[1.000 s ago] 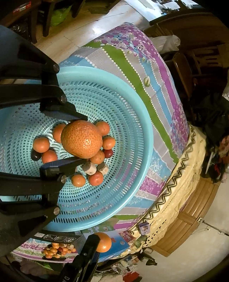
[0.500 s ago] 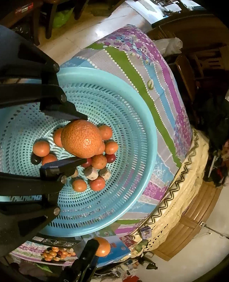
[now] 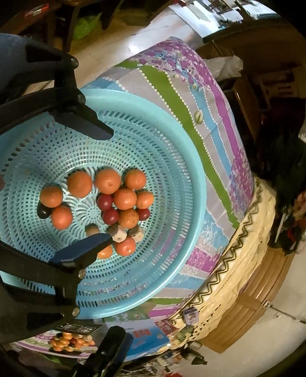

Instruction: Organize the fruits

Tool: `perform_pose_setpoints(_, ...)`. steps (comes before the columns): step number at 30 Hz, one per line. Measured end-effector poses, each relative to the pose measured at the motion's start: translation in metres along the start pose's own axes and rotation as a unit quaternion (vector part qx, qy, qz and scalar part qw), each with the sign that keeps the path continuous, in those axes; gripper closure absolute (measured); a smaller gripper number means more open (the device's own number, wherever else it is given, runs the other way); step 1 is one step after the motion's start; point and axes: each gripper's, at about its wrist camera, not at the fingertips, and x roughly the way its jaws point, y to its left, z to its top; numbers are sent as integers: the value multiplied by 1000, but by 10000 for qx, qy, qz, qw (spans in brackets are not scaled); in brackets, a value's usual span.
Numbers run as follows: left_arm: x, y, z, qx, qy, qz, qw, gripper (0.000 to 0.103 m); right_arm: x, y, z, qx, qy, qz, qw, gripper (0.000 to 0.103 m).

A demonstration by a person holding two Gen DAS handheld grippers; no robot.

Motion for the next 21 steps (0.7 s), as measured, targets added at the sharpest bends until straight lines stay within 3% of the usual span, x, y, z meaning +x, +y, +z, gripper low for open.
perform_pose_setpoints(4, -9, 2, 3, -131, -311, 190, 9993, 20, -5, -1, -1, 24, -70, 25, 10000, 35)
perform_pose_setpoints(7, -27, -4, 3, -1, -821, 668, 9944, 19, -14, -1, -4, 14, -209, -42, 9998, 35)
perform_pose_setpoints(9, -42, -15, 2, 255, -1270, 1027, 9862, 16, -26, -2, -6, 21, -375, -122, 9992, 34)
perform_pose_setpoints(11, -63, -28, -2, 435, -1853, 1351, 9724, 0, -37, -2, -9, 15, -555, -259, 9981, 34)
perform_pose_setpoints(13, -79, -40, -7, 524, -2330, 1421, 9606, 0, -53, -4, -12, 52, -785, -370, 9962, 34)
perform_pose_setpoints(16, -90, -53, -9, 544, -2526, 1323, 9569, 0, -74, -7, -19, 72, -1067, -590, 9925, 32)
perform_pose_setpoints(21, -99, -81, -17, 719, -2514, 1382, 9553, 0, -107, -14, -33, 121, -1461, -966, 9845, 26)
